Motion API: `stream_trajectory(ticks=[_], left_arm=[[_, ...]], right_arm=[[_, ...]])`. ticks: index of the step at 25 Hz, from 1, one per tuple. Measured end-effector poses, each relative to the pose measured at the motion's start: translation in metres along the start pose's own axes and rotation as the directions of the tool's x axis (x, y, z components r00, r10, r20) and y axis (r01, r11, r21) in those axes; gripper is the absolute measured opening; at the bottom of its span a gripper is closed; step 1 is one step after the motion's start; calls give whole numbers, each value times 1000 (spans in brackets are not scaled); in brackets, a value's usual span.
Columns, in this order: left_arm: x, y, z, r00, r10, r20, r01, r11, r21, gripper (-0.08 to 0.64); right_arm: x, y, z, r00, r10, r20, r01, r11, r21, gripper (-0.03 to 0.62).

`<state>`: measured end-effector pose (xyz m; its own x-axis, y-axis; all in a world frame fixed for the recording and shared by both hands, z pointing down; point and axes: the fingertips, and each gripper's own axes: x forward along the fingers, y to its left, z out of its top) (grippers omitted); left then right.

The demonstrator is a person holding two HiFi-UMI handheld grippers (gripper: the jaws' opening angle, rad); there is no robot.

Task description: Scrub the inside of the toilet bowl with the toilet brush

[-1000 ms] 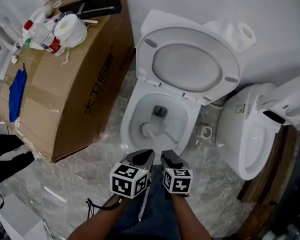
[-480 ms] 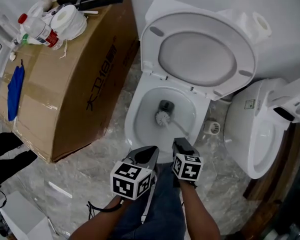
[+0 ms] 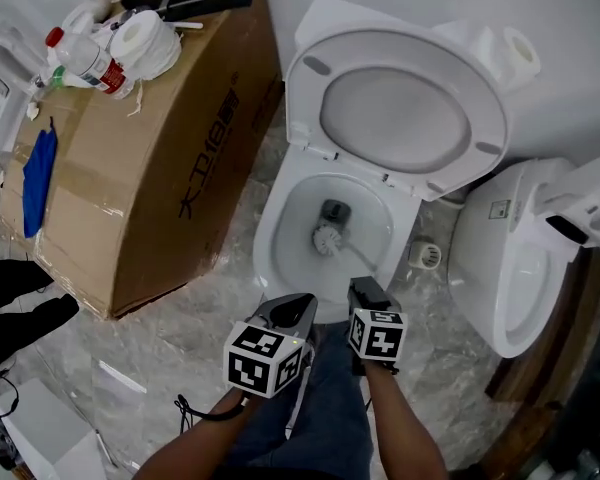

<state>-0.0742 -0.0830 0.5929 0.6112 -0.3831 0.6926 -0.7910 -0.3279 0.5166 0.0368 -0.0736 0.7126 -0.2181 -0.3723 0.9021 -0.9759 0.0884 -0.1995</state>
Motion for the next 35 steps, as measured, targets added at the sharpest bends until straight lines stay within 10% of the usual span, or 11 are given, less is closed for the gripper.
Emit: stream_trajectory(ticks=[9, 20, 35], left_arm=[[-32, -25, 21, 1000, 3, 27, -3, 1000, 8, 11], [-78, -65, 50, 998, 28, 64, -36, 991, 127, 5], [-144, -139, 120, 968, -69, 241, 4, 966, 260, 5]], right_arm=[[-57, 28, -23, 998, 34, -54, -35, 999, -18, 155], [-165, 47, 39, 990, 70, 123, -65, 997, -40, 155], [-308, 95, 122, 895, 159, 417, -112, 984, -136, 155]])
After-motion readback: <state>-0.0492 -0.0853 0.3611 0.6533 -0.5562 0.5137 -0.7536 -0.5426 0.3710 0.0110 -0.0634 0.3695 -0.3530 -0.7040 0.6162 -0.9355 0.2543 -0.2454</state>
